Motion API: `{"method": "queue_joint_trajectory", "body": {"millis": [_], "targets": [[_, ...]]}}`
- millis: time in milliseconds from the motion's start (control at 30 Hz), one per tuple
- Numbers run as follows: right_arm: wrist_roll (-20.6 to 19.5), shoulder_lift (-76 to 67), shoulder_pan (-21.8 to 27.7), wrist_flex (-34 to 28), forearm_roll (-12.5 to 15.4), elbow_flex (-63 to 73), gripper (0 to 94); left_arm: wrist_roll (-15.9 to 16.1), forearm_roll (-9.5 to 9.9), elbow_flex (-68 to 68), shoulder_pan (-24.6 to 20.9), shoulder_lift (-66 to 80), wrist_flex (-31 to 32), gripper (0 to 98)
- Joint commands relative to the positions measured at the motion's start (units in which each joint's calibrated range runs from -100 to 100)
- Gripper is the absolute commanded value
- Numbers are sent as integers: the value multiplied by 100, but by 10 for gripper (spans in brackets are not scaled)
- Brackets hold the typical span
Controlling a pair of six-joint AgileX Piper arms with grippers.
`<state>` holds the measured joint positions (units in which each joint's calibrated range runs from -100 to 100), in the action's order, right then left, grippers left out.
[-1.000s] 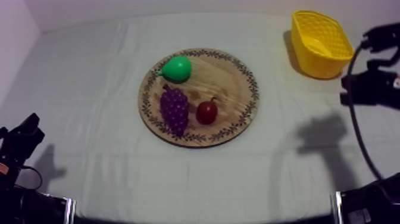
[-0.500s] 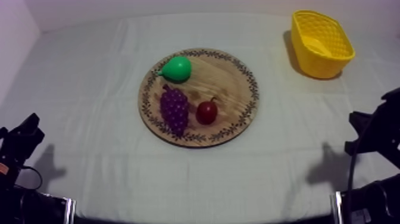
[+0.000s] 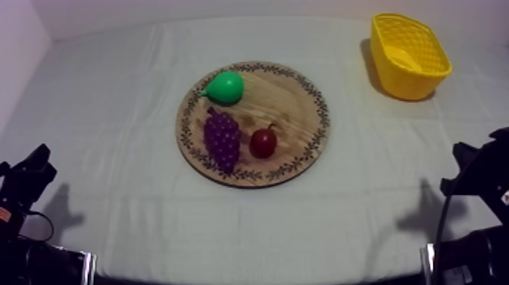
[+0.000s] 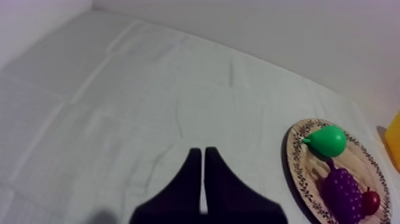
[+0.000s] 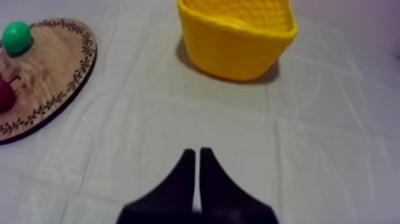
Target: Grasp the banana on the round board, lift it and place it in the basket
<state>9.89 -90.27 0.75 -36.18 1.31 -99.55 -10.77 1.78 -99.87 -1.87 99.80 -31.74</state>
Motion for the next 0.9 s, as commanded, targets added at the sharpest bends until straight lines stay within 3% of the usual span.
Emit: {"method": "queue_joint_trajectory", "body": {"millis": [0,867], "targets": [[354,-270,4,3,8,-9,5,0,0,-2,2,3,5,1],[323,-540,32,-68,-16,-23,5,0,0,-2,2,3,5,1]]}}
